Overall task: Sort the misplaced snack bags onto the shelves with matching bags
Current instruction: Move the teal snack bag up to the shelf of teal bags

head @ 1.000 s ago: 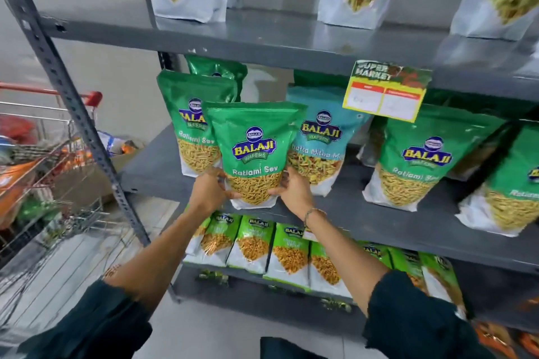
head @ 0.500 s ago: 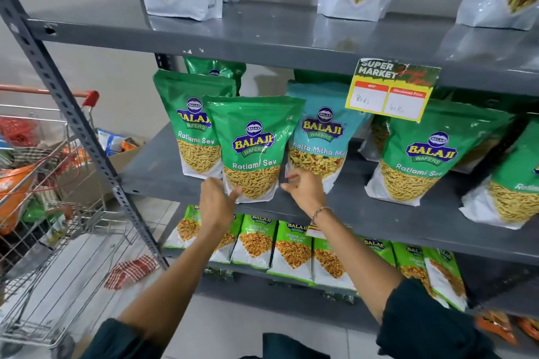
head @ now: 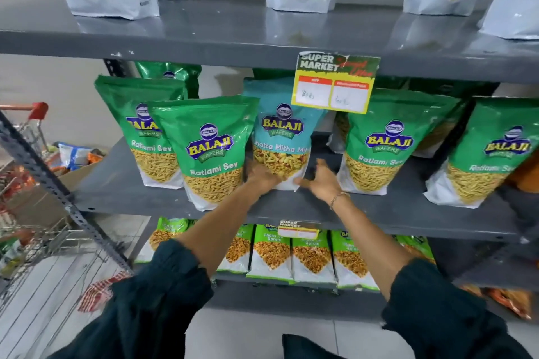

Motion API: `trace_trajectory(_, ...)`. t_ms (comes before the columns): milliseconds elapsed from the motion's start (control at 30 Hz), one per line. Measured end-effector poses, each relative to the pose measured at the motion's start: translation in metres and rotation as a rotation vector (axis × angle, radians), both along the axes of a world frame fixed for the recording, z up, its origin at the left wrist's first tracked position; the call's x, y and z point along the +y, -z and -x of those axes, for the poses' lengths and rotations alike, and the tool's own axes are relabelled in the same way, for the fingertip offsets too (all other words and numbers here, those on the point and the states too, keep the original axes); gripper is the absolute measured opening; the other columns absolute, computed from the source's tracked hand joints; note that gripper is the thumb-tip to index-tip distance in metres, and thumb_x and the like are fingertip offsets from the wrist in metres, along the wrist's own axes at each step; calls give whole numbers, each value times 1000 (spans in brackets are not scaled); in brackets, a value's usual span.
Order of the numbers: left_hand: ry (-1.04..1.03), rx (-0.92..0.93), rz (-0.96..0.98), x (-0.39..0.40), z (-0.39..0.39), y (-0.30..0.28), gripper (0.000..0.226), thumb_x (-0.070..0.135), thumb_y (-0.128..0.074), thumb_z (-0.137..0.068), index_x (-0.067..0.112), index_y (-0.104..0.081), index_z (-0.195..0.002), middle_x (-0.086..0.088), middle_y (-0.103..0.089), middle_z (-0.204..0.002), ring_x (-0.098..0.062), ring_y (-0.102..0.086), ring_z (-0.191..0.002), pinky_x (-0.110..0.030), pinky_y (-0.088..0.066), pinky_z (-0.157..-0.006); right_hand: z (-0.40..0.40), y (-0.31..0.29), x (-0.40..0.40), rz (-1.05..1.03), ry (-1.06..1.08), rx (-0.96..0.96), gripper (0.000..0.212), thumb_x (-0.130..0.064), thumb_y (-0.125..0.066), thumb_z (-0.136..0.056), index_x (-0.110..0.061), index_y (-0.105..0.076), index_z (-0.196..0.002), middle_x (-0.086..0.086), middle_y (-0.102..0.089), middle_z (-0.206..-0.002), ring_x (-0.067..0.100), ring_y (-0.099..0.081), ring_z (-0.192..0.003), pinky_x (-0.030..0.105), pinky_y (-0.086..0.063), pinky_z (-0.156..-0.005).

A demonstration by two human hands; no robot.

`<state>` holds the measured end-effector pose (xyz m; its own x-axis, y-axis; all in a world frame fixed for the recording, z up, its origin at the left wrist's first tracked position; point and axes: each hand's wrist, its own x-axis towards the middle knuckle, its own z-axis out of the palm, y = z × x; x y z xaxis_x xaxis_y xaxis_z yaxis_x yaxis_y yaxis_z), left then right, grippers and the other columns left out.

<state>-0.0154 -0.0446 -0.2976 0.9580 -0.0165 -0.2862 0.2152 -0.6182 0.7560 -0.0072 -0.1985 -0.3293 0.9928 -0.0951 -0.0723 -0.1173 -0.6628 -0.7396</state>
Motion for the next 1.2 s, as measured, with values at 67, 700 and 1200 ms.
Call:
trace_trajectory(67, -111, 19, 16, 1, -11, 4, 57, 14, -61, -87, -6, -33, -133, -19, -39, -141, -33, -38, -132, -33, -31, -106, -8, 7, 0, -7, -36, 1, 98, -41, -77, -69, 3, -23, -138, 22, -46, -139, 37, -46, -125, 42, -43, -94)
trace_trajectory(700, 14, -261, 101, -2, 22, 32, 84, 10, -80, -67, 10, -27, -133, -10, -52, -133, -26, -46, -127, -32, -36, -101, 44, 26, -16, -196, 97, -191, 59, -23, -80, -67, -8, -44, -111, 9, -61, -101, 19, -56, -89, 27, -44, -69)
trace_trajectory(1200, 247, -293, 31, 7, 146, 10, 68, 16, -81, -68, 6, -44, -123, -10, -60, -109, -22, -53, -97, -28, -38, -76, 217, 7, -15, -182, 281, -229, 54, -35, -80, -65, -13, -48, -103, 15, -63, -109, 30, -59, -101, 35, -50, -77)
